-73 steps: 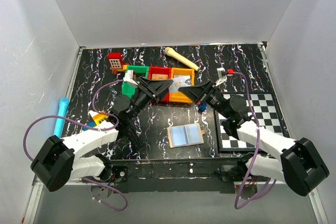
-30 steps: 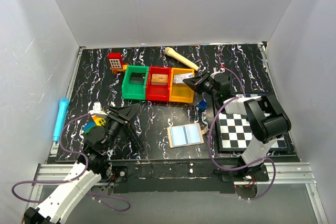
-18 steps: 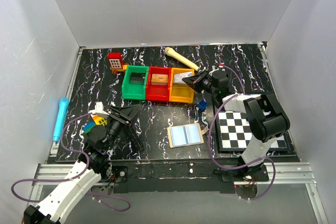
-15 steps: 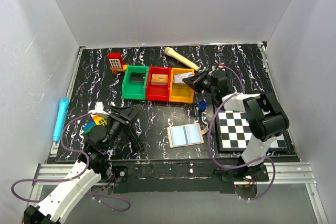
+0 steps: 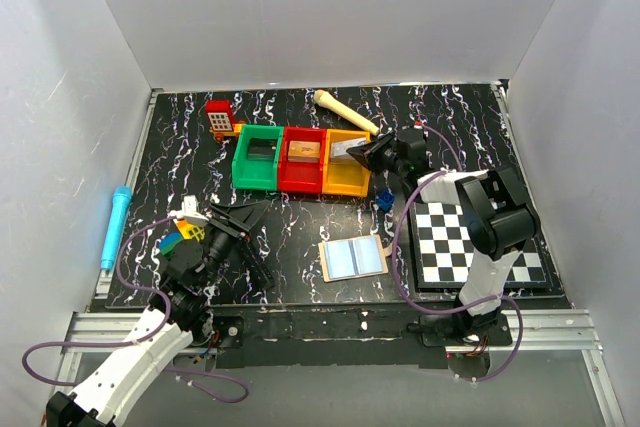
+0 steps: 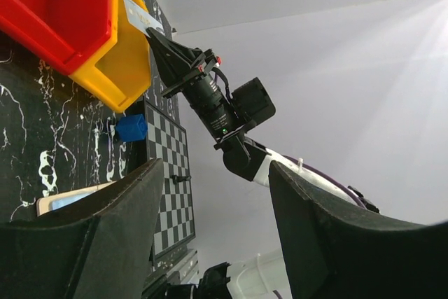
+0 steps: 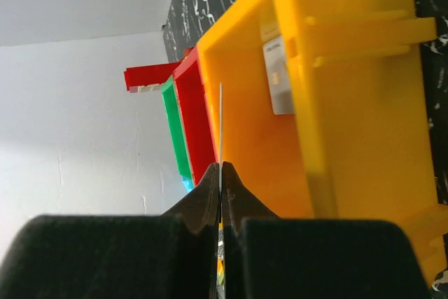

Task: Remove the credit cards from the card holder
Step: Place the credit card in the storage box.

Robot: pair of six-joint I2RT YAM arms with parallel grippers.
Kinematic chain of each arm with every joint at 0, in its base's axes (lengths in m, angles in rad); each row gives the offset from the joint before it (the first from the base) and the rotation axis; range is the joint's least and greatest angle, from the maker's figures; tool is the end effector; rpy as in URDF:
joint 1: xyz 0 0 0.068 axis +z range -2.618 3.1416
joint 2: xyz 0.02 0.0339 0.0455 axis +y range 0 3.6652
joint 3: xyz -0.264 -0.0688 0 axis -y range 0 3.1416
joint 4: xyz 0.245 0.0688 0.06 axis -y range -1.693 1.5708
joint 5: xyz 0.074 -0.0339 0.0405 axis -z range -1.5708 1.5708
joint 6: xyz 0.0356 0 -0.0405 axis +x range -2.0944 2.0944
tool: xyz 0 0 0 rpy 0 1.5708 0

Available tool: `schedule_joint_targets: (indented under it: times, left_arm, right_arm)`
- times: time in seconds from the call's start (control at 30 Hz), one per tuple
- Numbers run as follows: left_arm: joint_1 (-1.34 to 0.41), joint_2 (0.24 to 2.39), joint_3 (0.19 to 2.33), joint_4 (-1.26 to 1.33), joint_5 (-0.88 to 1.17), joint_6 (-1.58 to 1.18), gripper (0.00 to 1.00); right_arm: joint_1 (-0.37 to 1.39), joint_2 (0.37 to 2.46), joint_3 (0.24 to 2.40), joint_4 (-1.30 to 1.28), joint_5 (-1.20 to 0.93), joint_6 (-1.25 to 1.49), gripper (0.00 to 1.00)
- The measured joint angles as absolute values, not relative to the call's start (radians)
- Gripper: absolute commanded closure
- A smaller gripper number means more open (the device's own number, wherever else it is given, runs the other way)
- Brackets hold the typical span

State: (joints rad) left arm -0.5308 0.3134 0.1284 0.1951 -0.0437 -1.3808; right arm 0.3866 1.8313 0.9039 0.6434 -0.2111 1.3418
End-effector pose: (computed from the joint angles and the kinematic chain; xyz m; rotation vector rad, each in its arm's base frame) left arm 0.1131 -0.0646 0.2099 -0.7615 1.5883 -1.4307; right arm 0.3560 0.1530 0.1781 0.8124 1.9304 1.3343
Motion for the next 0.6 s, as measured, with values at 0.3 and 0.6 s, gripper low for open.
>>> schedule_joint_targets:
  times: [0.3, 0.6]
  left_arm:
    - [-0.531, 0.314, 0.11, 0.193, -0.043, -1.391, 0.39]
    - [-0.531, 0.323, 0.109, 0.195, -0.043, -1.392, 0.39]
  right_arm:
    - [0.387, 1.86, 0.972, 0.582, -0.208, 1.363, 0.99]
    - [0.387, 1.875, 1.022, 0.542, -0.207, 1.362, 0.99]
